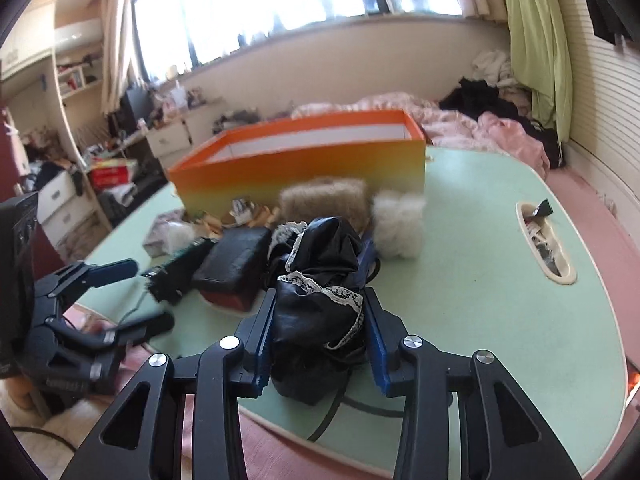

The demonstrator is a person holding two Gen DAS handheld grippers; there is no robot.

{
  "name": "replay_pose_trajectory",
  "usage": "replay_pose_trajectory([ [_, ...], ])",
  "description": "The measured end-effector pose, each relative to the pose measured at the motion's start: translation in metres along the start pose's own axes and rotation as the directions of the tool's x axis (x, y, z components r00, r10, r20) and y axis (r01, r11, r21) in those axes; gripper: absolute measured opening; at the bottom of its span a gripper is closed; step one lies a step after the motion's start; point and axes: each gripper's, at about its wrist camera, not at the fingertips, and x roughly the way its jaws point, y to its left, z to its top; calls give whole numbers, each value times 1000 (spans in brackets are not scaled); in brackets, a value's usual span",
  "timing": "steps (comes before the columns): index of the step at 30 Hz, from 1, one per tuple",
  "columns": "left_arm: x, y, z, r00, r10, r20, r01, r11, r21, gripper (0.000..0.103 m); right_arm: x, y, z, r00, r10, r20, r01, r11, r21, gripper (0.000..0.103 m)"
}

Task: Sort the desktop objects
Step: 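Grasp the black lace cloth with the right tool while the left tool grasps the green toy car, then carry the cloth into the orange box with the right tool while the left carries the car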

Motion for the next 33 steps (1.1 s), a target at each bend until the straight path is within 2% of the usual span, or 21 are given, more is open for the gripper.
replay_pose_trajectory([
  [2, -7, -3, 3, 999, -34, 35, 33, 999, 21, 81, -5, -2, -1, 1000, 9, 26, -9, 1000, 9, 39],
  [4, -4, -10, 10, 998, -49, 33, 48, 998, 46, 79, -5, -3, -1, 999, 21, 33, -21, 1000, 14, 39],
  [5, -1, -10, 13, 998, -49, 28, 48, 998, 51, 73, -4, -2, -1, 999, 21, 30, -22, 1000, 14, 39],
  [7, 13, -9, 22, 998, -55, -12, 55, 997, 45, 58, -3, -2, -2, 1000, 20, 24, -20, 1000, 14, 39],
  [8, 20, -6, 25, 997, -61, -39, 62, 998, 31, 38, -3, -2, -2, 1000, 19, 23, -20, 1000, 13, 39],
  [9, 29, -3, 28, 994, -83, -74, 84, 996, 4, 28, -3, -2, -2, 1000, 17, 22, -18, 1000, 14, 39],
  [12, 44, -1, 27, 982, -154, -110, 150, 988, -39, 27, -2, -3, -4, 1000, 20, 18, -21, 999, 24, 39],
  [17, 37, -7, 20, 979, -169, -114, 168, 986, -17, 27, -8, -4, -5, 999, 20, 37, -21, 999, 27, 39],
  [20, 14, 2, 19, 974, -216, -64, 211, 975, -72, 27, -20, -5, -2, 996, 25, 87, -27, 999, 24, 39],
  [22, -1, 8, 26, 976, -220, -9, 218, 972, -90, 27, -28, -5, 6, 992, 42, 116, -46, 999, 30, 39],
  [26, -22, 13, 55, 974, -212, 85, 219, 972, -89, 21, -37, -2, 40, 981, 74, 180, -85, 995, 57, 39],
  [27, -22, 14, 63, 972, -215, 99, 224, 971, -89, 6, -38, -1, 50, 977, 79, 198, -92, 994, 60, 39],
  [28, -20, 13, 72, 971, -214, 108, 224, 971, -87, 1, -38, -1, 58, 974, 82, 211, -97, 993, 62, 39],
  [30, -15, 14, 90, 970, -207, 126, 219, 972, -87, 1, -31, -2, 83, 971, 90, 222, -109, 991, 75, 39],
  [33, -3, 18, 104, 972, -199, 126, 213, 971, -110, 1, -25, -11, 102, 973, 93, 214, -122, 984, 129, 39],
])
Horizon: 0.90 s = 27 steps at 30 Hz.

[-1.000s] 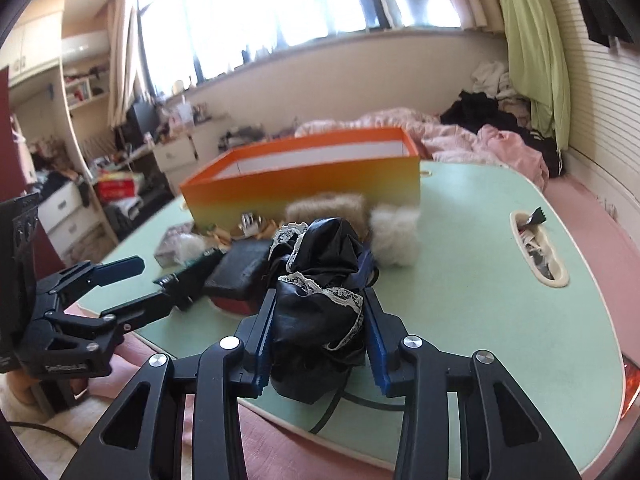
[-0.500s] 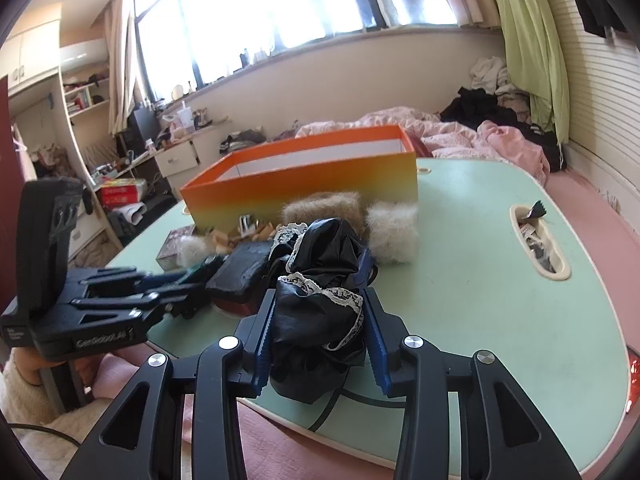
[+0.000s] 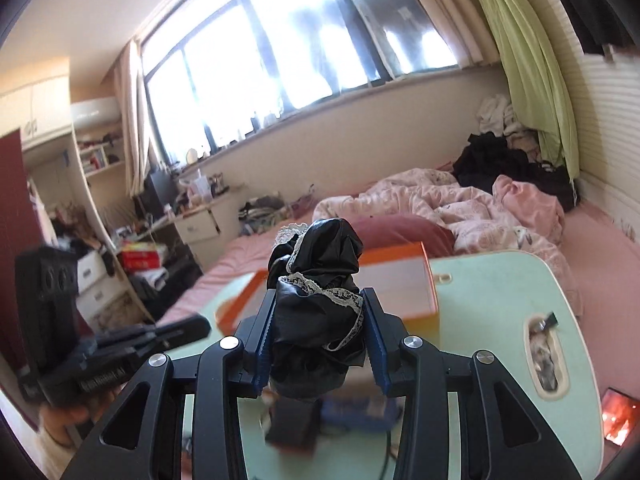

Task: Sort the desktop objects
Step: 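Carry the cloth into the orange box with the right tool while the left carries the car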

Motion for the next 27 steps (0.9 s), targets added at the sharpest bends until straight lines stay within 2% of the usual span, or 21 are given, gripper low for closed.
replay_pose_trajectory([
  [2, 1, 4, -3, 1000, -7, -14, 7, 1000, -19, 2, -5, -4, -1, 1000, 7, 0, -7, 1000, 17, 39],
  [4, -2, 15, -14, 998, -46, -53, 43, 997, -62, 11, -16, -6, -10, 1000, -10, 12, 10, 1000, 1, 39],
  [5, -5, 18, -20, 995, -68, -69, 63, 995, -80, 20, -19, -7, -16, 1000, -23, 9, 23, 1000, -11, 39],
  [7, -17, 26, -33, 990, -102, -101, 91, 990, -109, 24, -22, -10, -27, 1000, -27, -12, 27, 999, -17, 39],
  [9, -33, 30, -50, 987, -77, -138, 67, 995, -78, 29, -22, -14, -37, 999, -18, -35, 18, 1000, 6, 39],
  [10, -38, 30, -57, 987, -52, -152, 44, 998, -53, 35, -23, -16, -42, 999, -9, -42, 10, 1000, 22, 39],
  [12, -47, 27, -80, 984, 4, -176, 0, 1000, 17, 67, -24, -19, -50, 999, 0, -53, 2, 999, 39, 39],
  [13, -50, 24, -94, 983, 7, -185, 3, 999, 53, 68, -24, -19, -52, 998, 2, -55, 1, 999, 43, 39],
  [18, -51, 4, -126, 975, -79, -208, 107, 986, 126, 68, -23, -17, -60, 997, -6, -75, 8, 999, 36, 39],
  [19, -47, -3, -130, 972, -57, -229, 97, 981, 168, 68, -23, -17, -61, 997, -7, -76, 10, 999, 37, 39],
  [21, -40, -11, -139, 969, 48, -243, 20, 963, 270, 68, -24, -18, -61, 997, -6, -75, 9, 999, 41, 39],
  [22, -42, -13, -144, 976, 64, -207, 4, 949, 314, 68, -24, -18, -61, 997, -5, -75, 7, 999, 39, 39],
  [23, -42, -12, -145, 978, 64, -196, 1, 950, 313, 68, -25, -18, -61, 997, -4, -73, 7, 999, 40, 39],
  [24, -44, -8, -147, 982, 52, -179, 4, 955, 298, 63, -25, -18, -61, 997, -3, -73, 6, 999, 41, 39],
  [25, -43, -5, -148, 986, 56, -154, -9, 956, 294, 52, -25, -18, -61, 997, -1, -74, 4, 999, 42, 39],
  [26, -42, -4, -147, 988, 62, -143, -15, 952, 305, 32, -25, -17, -61, 997, 2, -76, 1, 999, 42, 39],
  [27, -42, -4, -147, 989, 68, -130, -23, 948, 319, 32, -25, -16, -62, 997, 6, -76, -3, 999, 40, 39],
])
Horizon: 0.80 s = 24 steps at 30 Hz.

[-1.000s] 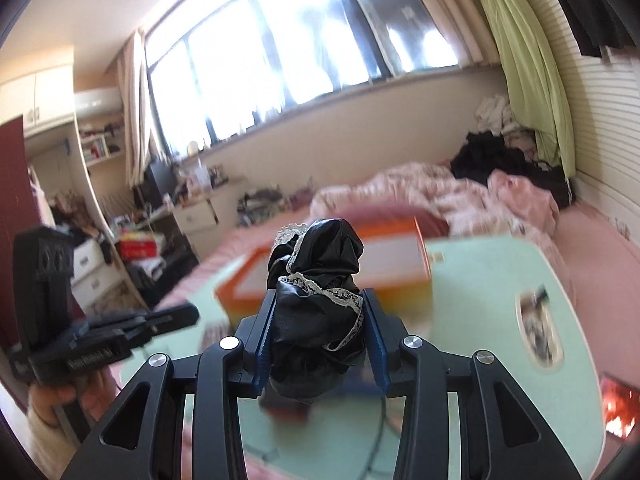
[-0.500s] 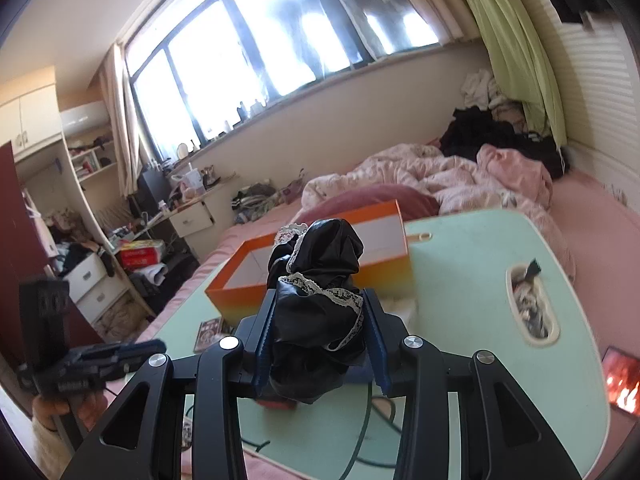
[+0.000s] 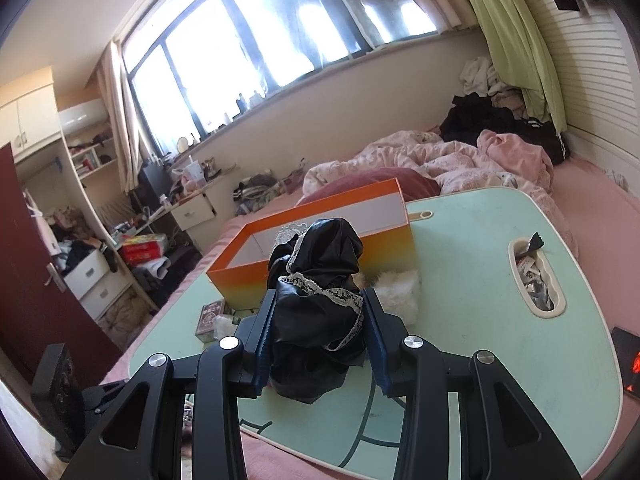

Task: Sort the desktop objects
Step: 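Carry the cloth into the orange box with the right tool while the left carries the car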

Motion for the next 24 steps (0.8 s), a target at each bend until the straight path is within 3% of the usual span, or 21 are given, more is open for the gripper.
replay_pose_trajectory([
  [8, -13, -1, 10, 998, -12, 63, 14, 1000, -25, 31, 4, 8, -5, 1000, 8, -17, -8, 1000, -8, 40],
  [11, -25, 1, 20, 995, -53, 86, 57, 997, -46, 31, 4, 8, -5, 1000, 8, -18, -8, 1000, -8, 40],
  [16, -31, 0, 29, 988, -147, 49, 150, 986, -72, 31, 5, 9, -6, 1000, 2, -15, -2, 1000, -10, 40],
  [20, -35, -6, 30, 989, -145, -1, 145, 989, -25, 31, 6, 8, -8, 1000, 0, -16, 0, 1000, -3, 40],
  [24, -59, -2, 36, 973, -222, 57, 225, 973, -47, 30, 7, 9, -7, 1000, -2, -17, 1, 1000, -8, 40],
])
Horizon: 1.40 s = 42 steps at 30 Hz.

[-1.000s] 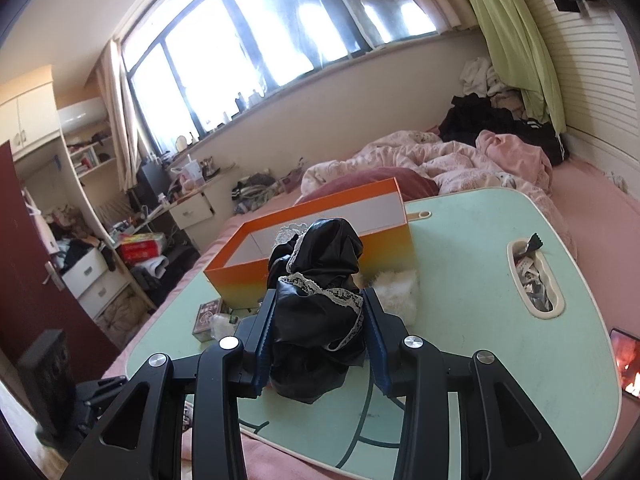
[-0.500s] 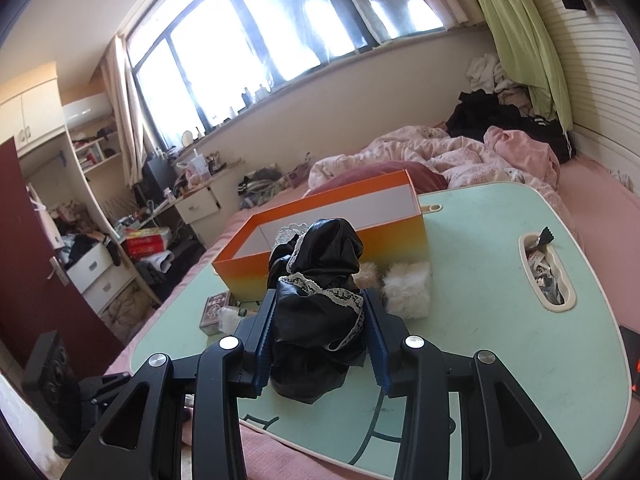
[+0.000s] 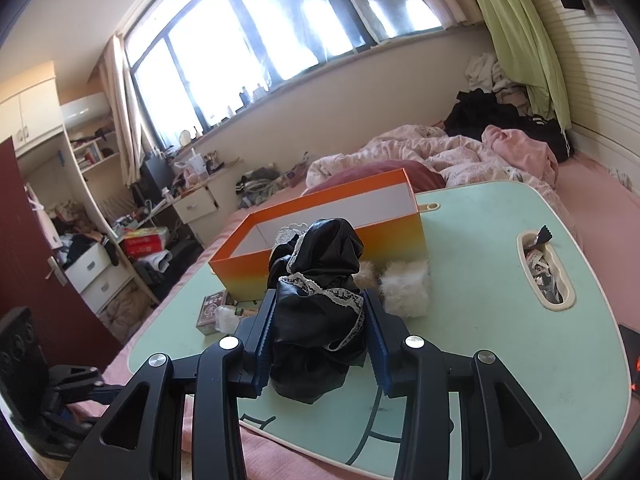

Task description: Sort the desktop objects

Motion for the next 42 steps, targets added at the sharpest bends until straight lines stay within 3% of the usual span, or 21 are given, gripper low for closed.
replay_pose_trajectory([
  [3, -14, -5, 15, 996, 40, 75, -43, 999, 33, 30, 0, 1, 1, 1000, 9, 6, -9, 1000, -1, 40],
  [8, -3, 1, 60, 984, 78, 160, -85, 996, 38, 30, 4, 4, 15, 1000, 3, 26, -3, 1000, -8, 40],
  [13, 38, 30, 124, 963, 179, 201, -172, 984, -54, 30, 34, 14, 63, 999, -44, 23, 45, 998, -44, 40],
  [16, 73, 55, 148, 944, 258, 207, -236, 964, -123, 30, 63, 16, 81, 993, -113, 19, 114, 992, -54, 40],
  [17, 85, 64, 150, 942, 266, 205, -238, 960, -149, 31, 72, 14, 85, 991, -133, 15, 134, 990, -55, 48],
  [18, 97, 72, 149, 940, 277, 198, -244, 954, -175, 32, 83, 11, 86, 988, -157, 10, 157, 986, -50, 64],
  [20, 111, 84, 139, 941, 304, 151, -263, 933, -244, 33, 92, 5, 84, 985, -174, 9, 174, 984, -41, 72],
  [22, 109, 86, 125, 952, 245, 181, -189, 941, -280, 33, 91, 1, 76, 986, -168, 1, 168, 985, -28, 72],
  [23, 104, 84, 117, 952, 230, 203, -167, 944, -284, 40, 87, 1, 72, 988, -157, 10, 157, 987, -28, 72],
  [24, 99, 80, 111, 948, 237, 211, -173, 944, -282, 55, 79, 3, 67, 987, -158, 30, 159, 987, -37, 72],
  [26, 84, 71, 100, 940, 263, 216, -200, 941, -274, 75, 64, 8, 61, 985, -158, 62, 162, 985, -58, 72],
  [30, 60, 48, 77, 950, 254, 183, -212, 952, -222, 84, 34, 16, 39, 988, -156, 19, 157, 984, -85, 74],
  [34, 62, 31, 44, 970, 234, 58, -219, 956, -194, 84, 22, 14, -3, 976, -192, -103, 176, 974, -141, 75],
  [36, 67, 26, 29, 971, 238, 27, -229, 955, -186, 84, 21, 9, -26, 963, -219, -155, 192, 966, -171, 75],
  [39, 78, 24, 13, 946, 321, -33, -323, 936, -139, 84, 31, 2, -47, 937, -255, -237, 211, 958, -195, 75],
  [40, 82, 26, 9, 936, 347, -61, -353, 926, -134, 84, 32, 2, -51, 938, -260, -230, 215, 955, -205, 76],
  [42, 92, 36, 0, 929, 350, -120, -367, 915, -167, 84, 37, 6, -58, 935, -278, -219, 221, 942, -253, 91],
])
